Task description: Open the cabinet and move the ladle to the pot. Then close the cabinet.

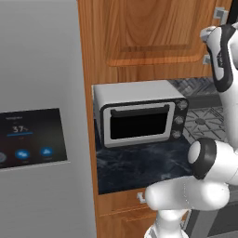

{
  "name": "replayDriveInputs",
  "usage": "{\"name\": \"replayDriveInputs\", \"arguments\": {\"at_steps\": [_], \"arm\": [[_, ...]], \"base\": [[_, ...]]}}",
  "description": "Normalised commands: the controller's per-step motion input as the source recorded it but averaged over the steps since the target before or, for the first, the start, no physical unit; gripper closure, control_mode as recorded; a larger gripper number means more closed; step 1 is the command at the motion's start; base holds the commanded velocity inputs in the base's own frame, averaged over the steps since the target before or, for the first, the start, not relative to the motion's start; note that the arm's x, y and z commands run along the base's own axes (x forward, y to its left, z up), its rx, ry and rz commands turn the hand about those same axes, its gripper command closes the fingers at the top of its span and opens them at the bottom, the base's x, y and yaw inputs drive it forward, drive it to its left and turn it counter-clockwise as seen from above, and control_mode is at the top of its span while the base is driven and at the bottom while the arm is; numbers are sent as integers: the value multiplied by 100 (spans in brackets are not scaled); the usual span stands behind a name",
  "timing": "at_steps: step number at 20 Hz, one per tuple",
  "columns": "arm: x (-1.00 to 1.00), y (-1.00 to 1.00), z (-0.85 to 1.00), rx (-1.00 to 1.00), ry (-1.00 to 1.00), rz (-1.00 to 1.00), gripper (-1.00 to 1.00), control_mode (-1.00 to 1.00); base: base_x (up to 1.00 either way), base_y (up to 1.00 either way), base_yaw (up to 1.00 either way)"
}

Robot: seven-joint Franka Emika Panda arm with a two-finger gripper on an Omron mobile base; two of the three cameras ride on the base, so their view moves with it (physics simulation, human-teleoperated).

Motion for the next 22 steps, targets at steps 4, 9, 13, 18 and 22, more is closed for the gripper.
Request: {"name": "replayDriveInputs", "arguments": {"at_steps": [4, 9, 13, 18, 22], "arm": [[21, 12, 0, 2, 2, 5, 100, -100], [-4, 43, 0, 0, 0, 9, 100, -100], [-31, 53, 0, 0, 0, 10, 100, -100], [-78, 51, 3, 0, 0, 8, 100, -100], [-100, 38, 2, 0, 0, 2, 100, -100]], "base": [[0, 0, 0], [0, 0, 0], [0, 0, 0], [0, 0, 0], [0, 0, 0]]}}
